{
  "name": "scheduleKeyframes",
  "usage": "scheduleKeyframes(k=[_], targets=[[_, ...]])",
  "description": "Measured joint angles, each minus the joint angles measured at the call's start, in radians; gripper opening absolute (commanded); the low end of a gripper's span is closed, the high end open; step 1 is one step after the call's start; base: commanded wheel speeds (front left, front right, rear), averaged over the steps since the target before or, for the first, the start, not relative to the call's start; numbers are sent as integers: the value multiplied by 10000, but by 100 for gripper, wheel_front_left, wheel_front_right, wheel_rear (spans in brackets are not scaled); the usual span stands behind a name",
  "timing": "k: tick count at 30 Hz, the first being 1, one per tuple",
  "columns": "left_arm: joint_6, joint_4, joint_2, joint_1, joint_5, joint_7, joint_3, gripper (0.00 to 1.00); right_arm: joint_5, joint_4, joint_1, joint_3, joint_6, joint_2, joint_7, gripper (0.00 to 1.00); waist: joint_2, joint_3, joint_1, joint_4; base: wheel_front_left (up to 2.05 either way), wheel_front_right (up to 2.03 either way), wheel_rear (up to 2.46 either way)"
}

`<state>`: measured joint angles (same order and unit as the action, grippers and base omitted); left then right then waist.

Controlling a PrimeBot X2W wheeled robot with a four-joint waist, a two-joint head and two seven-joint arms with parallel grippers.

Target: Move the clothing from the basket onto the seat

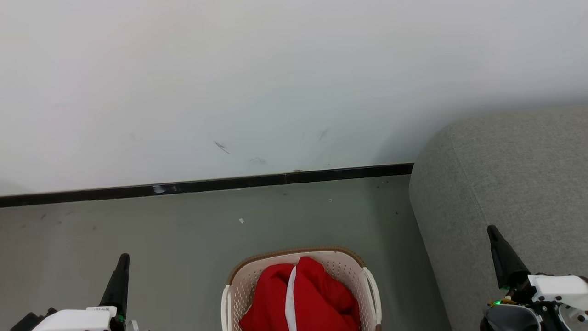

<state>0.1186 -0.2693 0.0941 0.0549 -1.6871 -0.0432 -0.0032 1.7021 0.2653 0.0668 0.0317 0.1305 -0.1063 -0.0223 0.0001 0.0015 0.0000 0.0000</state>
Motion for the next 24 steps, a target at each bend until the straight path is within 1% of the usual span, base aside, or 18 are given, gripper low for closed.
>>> scheduleKeyframes(k=[24], targets=[[-2,0,-10,0,2,-8,17,0,-56,4,0,67,0,15,-58,0,-1,0,0,0,0,0,0]])
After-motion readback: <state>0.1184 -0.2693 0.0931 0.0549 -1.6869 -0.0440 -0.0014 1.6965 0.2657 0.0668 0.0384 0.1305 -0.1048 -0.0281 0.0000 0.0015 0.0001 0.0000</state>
